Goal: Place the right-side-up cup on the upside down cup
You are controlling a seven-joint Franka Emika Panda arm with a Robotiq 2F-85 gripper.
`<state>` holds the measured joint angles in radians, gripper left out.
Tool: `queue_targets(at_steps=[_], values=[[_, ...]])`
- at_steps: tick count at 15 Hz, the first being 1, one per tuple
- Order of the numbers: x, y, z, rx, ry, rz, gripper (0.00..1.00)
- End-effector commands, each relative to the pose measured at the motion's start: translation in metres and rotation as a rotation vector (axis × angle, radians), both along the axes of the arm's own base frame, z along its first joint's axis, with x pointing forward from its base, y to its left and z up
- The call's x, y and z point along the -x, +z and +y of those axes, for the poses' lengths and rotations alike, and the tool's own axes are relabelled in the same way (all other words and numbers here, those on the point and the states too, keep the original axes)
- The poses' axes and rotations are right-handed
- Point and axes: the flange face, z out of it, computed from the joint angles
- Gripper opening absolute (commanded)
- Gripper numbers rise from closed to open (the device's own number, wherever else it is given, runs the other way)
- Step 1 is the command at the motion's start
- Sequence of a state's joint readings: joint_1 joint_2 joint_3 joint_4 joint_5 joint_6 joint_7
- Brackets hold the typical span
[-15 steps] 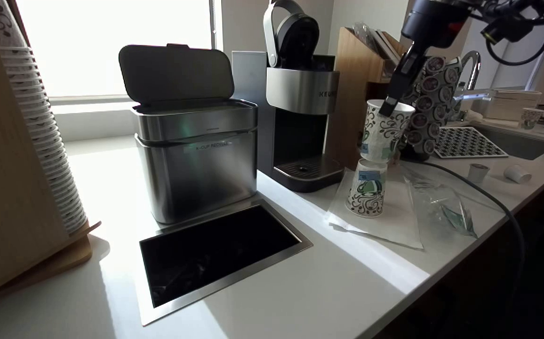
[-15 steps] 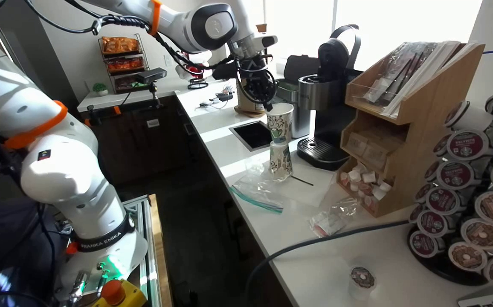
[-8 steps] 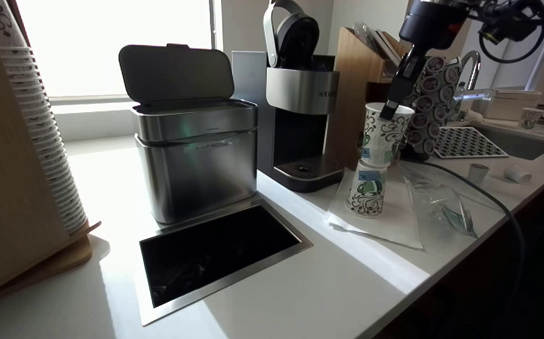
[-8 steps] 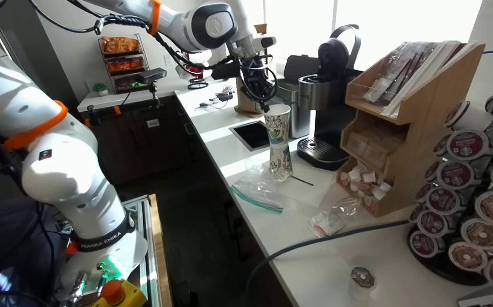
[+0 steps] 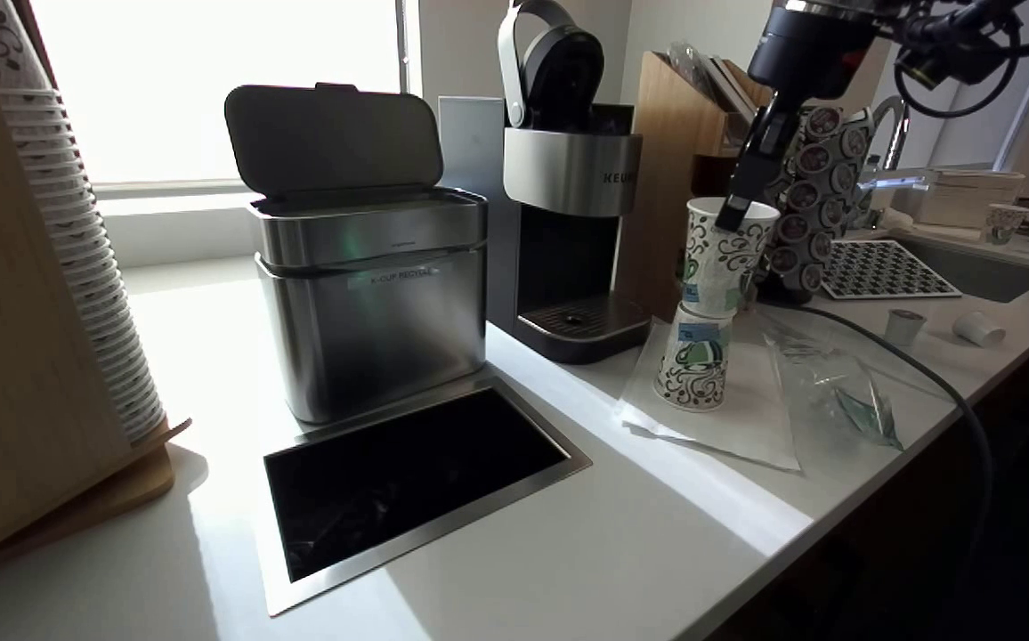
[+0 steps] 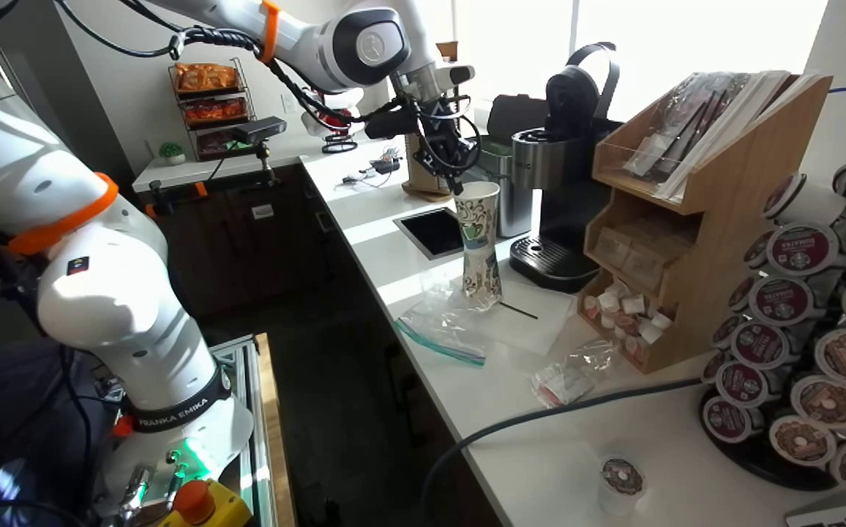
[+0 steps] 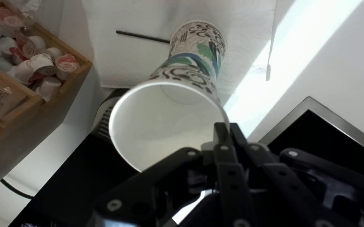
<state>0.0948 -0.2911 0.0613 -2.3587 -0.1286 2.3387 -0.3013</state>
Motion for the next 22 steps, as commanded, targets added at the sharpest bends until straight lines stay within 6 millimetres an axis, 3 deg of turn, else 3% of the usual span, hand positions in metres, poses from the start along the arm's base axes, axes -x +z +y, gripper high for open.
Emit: queue_targets(at_steps=[1,22], values=[[-0.0020,-0.0028,0.0040,0.022,0.020,0.038,0.01],[-0.0061,0.0011,0.0062,0.023,0.036,0.030,0.01]])
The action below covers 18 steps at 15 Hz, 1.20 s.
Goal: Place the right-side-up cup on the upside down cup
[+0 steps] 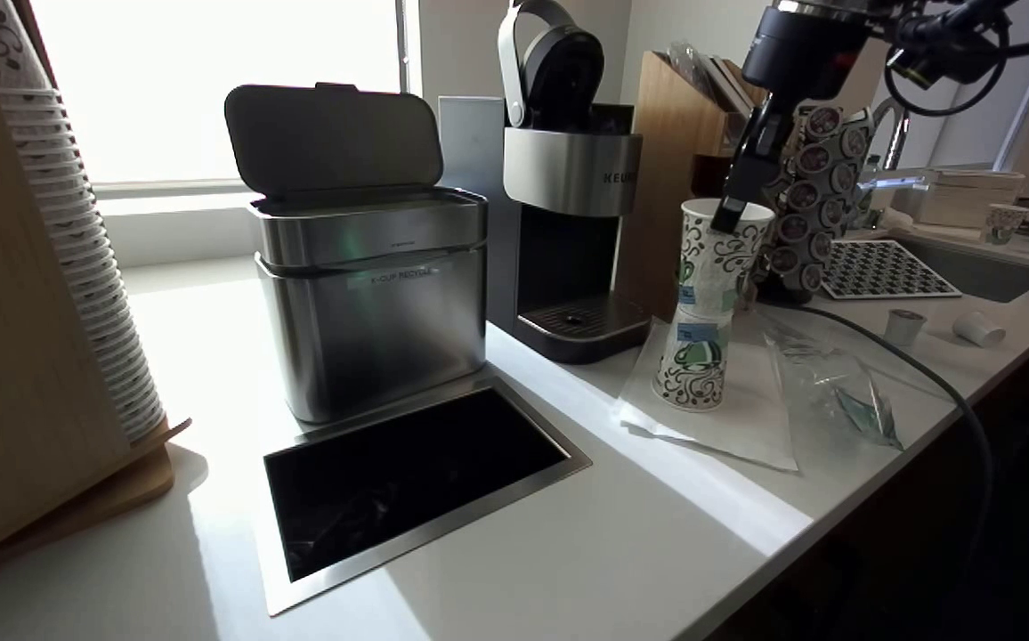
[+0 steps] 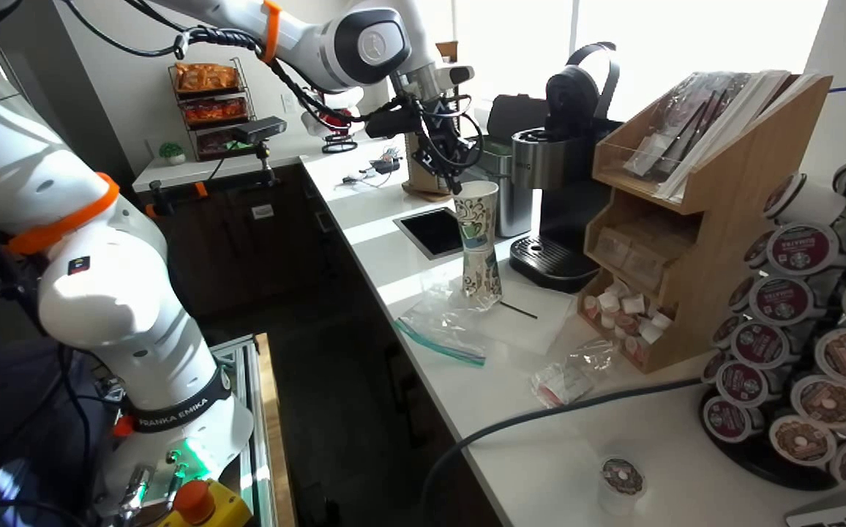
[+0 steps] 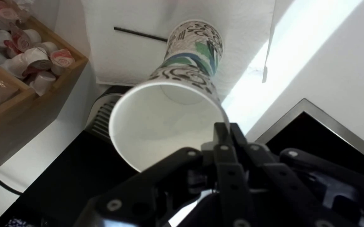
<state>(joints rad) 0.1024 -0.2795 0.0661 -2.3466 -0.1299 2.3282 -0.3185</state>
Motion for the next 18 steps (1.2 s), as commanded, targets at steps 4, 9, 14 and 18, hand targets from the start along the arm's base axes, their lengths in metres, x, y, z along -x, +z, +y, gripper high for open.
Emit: queue_targets(at_steps=[4,9,14,18], values=[[-0.0066,0.0032,-0.0005,0.016,0.007,0.015,0.01],[-0.0074,-0.0005,0.0002,0.016,0.007,0.024,0.01],[-0.0076,-0.0025,0.0009,0.016,0.008,0.031,0.01],[-0.0061,-0.0016,0.0021,0.020,0.008,0.032,0.01]])
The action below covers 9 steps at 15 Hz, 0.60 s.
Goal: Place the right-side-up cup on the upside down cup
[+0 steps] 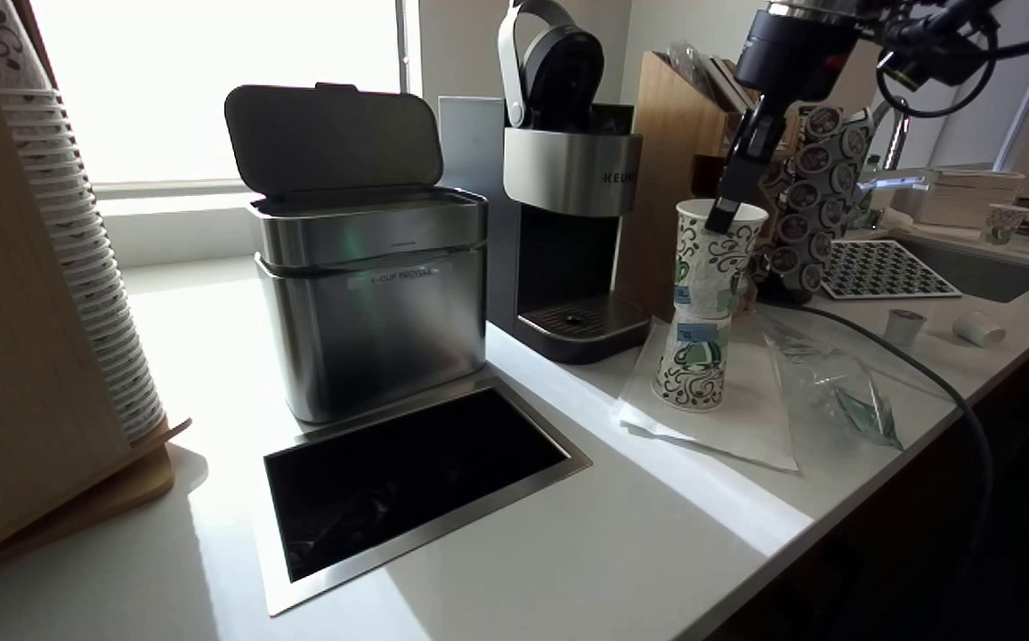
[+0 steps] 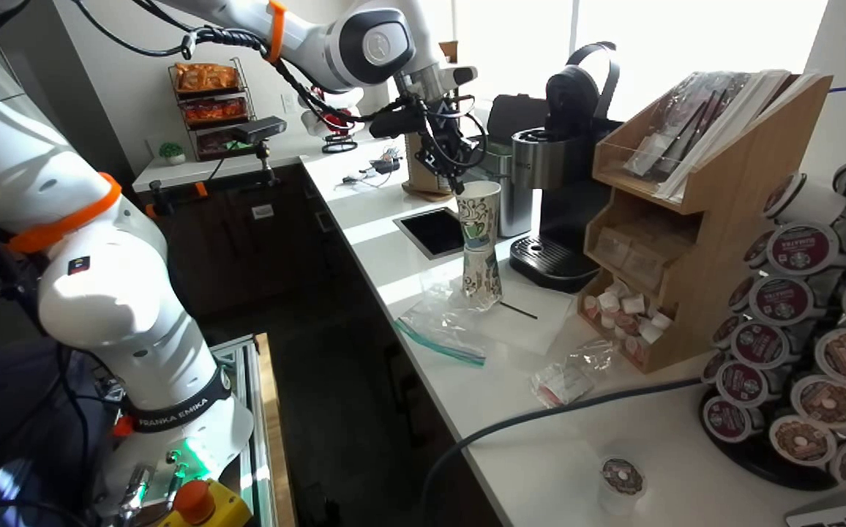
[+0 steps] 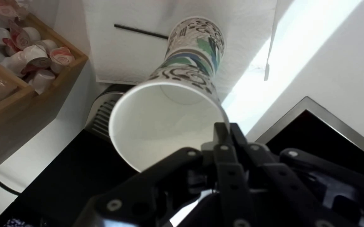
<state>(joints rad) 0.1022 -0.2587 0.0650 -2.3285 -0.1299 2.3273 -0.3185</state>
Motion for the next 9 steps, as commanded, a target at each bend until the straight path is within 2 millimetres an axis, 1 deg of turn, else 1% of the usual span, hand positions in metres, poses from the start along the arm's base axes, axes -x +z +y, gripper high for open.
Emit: queue_targets(at_steps=[1,9], values=[[0.0007,0.0005,0.0023,0.024,0.009,0.026,0.01],[0.0024,0.0029,0.0039,0.034,0.012,0.020,0.01]])
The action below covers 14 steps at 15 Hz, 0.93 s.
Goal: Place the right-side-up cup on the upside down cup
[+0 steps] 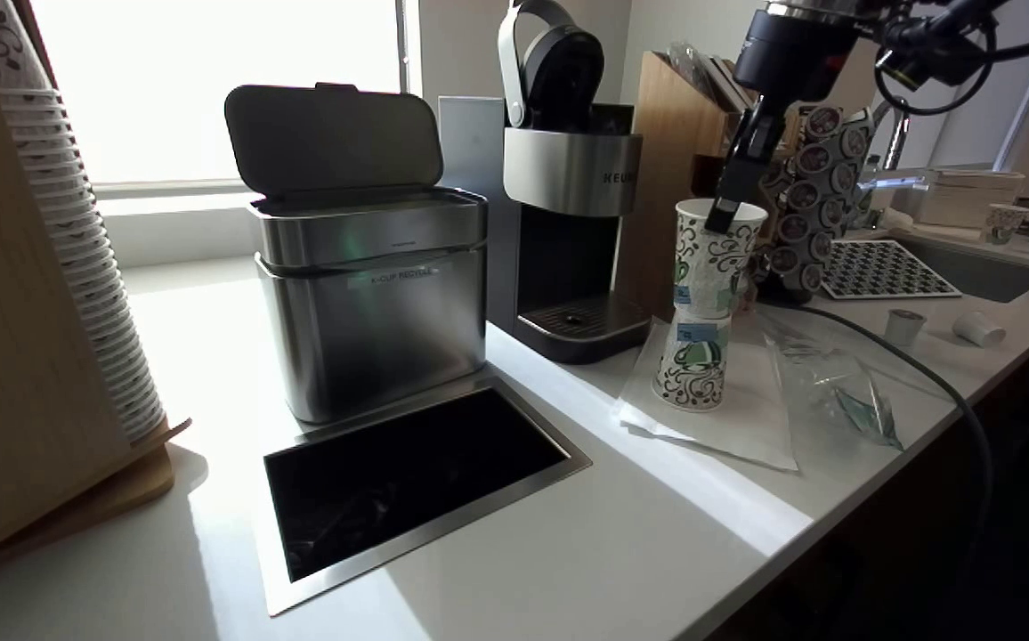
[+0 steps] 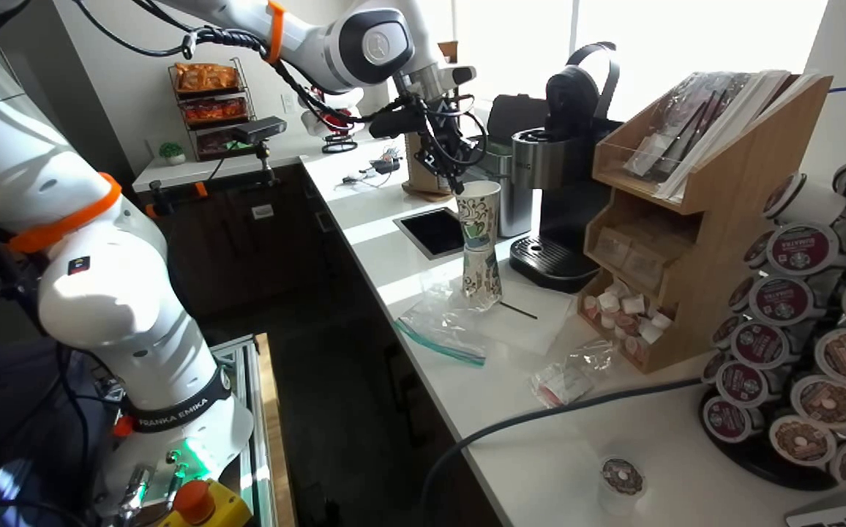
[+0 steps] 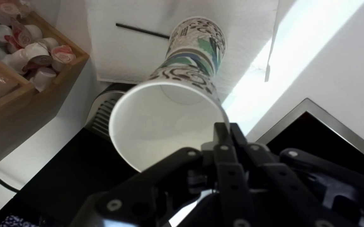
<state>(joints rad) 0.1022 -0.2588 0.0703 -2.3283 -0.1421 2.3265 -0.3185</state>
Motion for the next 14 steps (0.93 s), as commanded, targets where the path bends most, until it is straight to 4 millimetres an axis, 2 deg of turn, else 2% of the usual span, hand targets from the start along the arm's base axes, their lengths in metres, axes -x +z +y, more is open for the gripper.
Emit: queue_targets(at_steps=[1,14], values=[[0.0020,0.0035,0.0016,0.022,0.000,0.020,0.01],[0.0042,0.0086,0.0022,0.050,-0.040,0.029,0.01]])
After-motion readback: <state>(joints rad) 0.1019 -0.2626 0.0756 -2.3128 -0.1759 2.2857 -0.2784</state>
